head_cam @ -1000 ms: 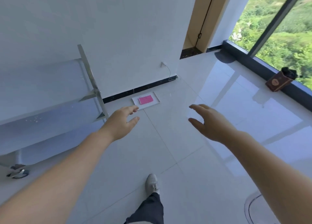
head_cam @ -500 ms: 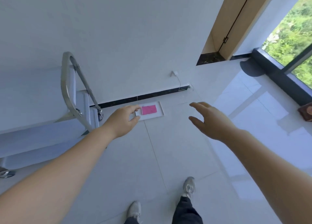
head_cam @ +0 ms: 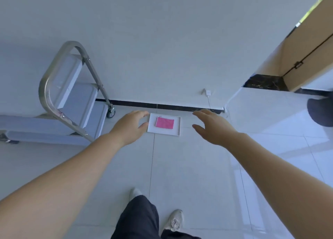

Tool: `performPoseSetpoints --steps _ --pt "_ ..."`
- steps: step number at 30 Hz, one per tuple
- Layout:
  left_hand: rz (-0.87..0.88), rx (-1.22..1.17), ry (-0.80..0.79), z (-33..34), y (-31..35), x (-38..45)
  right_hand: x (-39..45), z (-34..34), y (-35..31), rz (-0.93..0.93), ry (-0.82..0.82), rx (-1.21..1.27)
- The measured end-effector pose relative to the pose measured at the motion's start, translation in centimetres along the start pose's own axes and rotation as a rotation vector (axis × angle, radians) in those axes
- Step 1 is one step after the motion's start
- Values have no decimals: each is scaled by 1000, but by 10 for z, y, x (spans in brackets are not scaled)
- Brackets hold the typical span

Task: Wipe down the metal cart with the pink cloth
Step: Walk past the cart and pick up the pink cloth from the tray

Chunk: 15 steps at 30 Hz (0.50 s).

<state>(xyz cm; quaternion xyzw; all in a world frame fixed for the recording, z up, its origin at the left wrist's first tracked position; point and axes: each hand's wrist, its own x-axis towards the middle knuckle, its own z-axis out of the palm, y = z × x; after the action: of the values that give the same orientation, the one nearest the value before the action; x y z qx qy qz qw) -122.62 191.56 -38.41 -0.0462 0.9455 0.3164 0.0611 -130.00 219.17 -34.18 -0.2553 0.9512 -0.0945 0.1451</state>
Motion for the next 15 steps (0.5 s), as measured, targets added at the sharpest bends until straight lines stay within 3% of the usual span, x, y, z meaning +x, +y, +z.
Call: performPoseSetpoints --steps 9,15 --pt "-71 54 -22 34 -46 131 141 32 50 -36 -48 -35" --pt "-81 116 -80 95 -93 206 219 85 82 -44 -73 -38"
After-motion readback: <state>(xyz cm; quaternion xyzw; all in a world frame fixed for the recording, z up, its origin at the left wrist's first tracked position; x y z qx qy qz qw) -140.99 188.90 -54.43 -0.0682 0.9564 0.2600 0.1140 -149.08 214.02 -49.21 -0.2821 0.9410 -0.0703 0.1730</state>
